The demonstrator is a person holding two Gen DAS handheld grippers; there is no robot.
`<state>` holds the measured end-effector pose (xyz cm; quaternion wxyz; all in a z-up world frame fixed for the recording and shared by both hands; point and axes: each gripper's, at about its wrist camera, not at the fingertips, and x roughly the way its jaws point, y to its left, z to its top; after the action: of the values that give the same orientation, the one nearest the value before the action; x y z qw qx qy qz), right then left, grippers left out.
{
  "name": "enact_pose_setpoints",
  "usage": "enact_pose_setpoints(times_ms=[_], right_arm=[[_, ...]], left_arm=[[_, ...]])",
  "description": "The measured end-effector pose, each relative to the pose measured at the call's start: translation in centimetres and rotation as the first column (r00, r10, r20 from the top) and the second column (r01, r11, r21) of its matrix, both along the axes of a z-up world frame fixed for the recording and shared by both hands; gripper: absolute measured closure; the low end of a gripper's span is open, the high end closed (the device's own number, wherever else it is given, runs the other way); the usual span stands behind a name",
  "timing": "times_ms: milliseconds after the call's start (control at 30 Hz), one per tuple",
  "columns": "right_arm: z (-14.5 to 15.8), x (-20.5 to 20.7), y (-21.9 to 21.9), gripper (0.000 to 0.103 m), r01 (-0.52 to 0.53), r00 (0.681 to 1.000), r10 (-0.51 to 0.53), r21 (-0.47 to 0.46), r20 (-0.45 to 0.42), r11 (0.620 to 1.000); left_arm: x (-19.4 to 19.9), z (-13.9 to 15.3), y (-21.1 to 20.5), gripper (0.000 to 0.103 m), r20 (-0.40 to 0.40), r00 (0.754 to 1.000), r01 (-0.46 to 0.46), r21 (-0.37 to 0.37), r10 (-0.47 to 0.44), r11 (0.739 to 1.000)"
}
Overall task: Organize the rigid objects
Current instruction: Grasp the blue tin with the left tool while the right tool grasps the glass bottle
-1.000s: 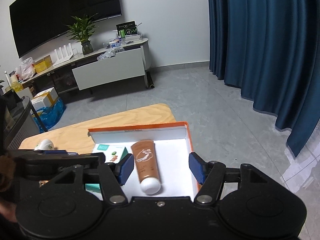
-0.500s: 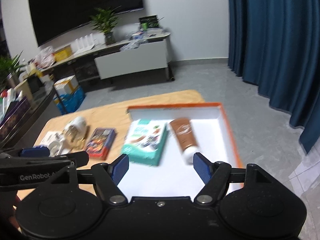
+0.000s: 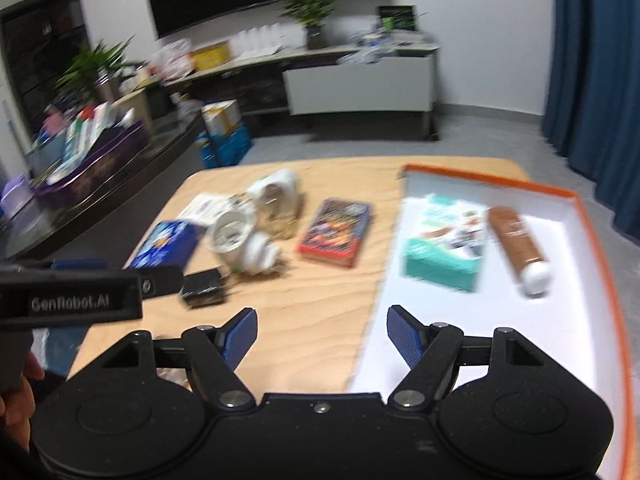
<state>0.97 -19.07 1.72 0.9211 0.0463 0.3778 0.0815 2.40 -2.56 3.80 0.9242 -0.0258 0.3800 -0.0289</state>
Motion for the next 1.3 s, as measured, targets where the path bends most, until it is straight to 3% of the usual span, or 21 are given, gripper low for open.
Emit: enact_pose_setpoints(times_ms=[333, 533, 600, 633, 700, 1100, 1233, 1300], right_arm=[[-3.5, -0.5, 7.7, 0.018, -0.178, 0.980, 0.179, 0.018, -0.084, 0.984], [-6.0, 0.6, 11.0, 0.018, -0.149, 0.980, 0.149, 0.010, -0.130, 0.989], [-6.4, 0.7, 11.6, 0.020, -0.149, 0.984, 0.146, -0.024, -0.104, 0.989], [-6.5, 0.6, 11.9, 0.023, -0.151, 0.984, 0.146, -0.046, -0.097, 0.987], [-6.5, 0.5, 12.1, 0.045, -0.159, 0.986, 0.153, -0.072, -0.072, 0.985], [-5.2, -0.1, 9.3, 0.046, -0.119, 0.993, 0.117, -0.073, -0.034, 0.990], [-4.1, -0.3, 8.3, 0.046, -0.103, 0.995, 0.103, -0.062, -0.008, 0.993], [-3.6, -0.5, 7.9, 0.046, -0.094, 0.995, 0.095, -0.076, 0.014, 0.993]], left_arm=[[-0.4, -1.0, 5.6, 0.011, -0.031, 0.991, -0.134, -0.012, 0.133, 0.991], [0.0, -1.8, 7.9, 0.011, -0.044, 0.981, -0.188, -0.015, 0.187, 0.982], [0.4, -2.2, 8.5, 0.011, -0.052, 0.979, -0.197, -0.014, 0.196, 0.980], [0.7, -2.4, 8.6, 0.011, -0.056, 0.979, -0.197, -0.013, 0.196, 0.980], [1.3, -2.7, 8.7, 0.010, -0.058, 0.981, -0.188, -0.011, 0.188, 0.982], [7.8, -5.5, 6.9, 0.005, -0.073, 0.988, -0.131, 0.061, 0.135, 0.990], [9.3, -7.0, 6.7, 0.013, -0.100, 0.988, -0.113, 0.074, 0.120, 0.991], [9.5, -7.2, 6.9, 0.029, -0.087, 0.989, -0.114, 0.077, 0.121, 0.990]])
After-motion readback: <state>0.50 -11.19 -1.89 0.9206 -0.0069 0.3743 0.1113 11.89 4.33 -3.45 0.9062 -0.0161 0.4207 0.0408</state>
